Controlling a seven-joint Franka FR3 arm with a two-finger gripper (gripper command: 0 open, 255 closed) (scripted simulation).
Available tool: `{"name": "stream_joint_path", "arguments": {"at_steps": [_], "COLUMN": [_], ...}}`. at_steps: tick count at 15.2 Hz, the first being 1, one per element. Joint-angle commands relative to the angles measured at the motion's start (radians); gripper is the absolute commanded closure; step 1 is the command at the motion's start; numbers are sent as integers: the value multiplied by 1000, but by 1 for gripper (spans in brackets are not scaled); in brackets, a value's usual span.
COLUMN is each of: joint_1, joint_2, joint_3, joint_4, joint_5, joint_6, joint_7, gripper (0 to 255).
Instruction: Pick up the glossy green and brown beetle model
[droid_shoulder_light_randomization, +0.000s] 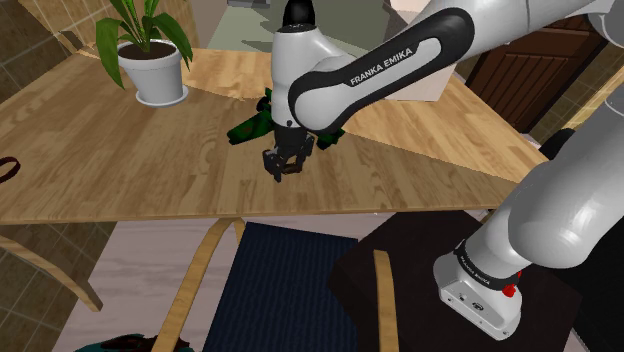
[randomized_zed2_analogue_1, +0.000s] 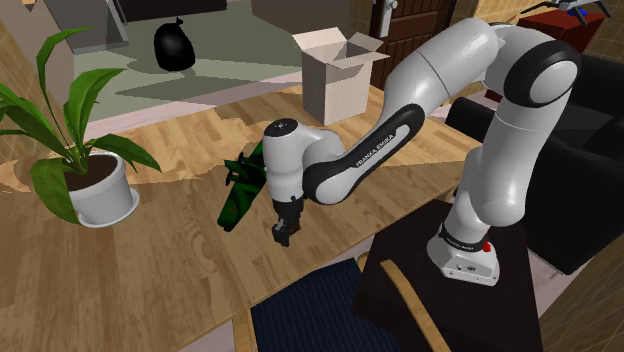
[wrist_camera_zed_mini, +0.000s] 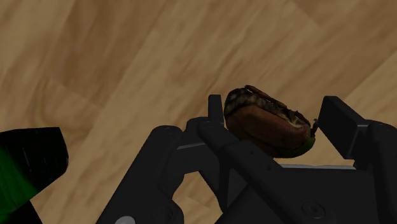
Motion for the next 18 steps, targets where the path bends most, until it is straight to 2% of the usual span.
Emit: {"name": "stream_joint_path", "arguments": {"at_steps": [1, 3, 18], "joint_1": [0, -1, -6], "joint_2": [0, -1, -103], "joint_3": [0, 0, -4], "joint_4": [0, -2, 99], "joint_5": [0, 0, 38], "joint_6": [0, 2, -197], "joint_7": [0, -1, -23], "gripper": [255, 255, 255]}}
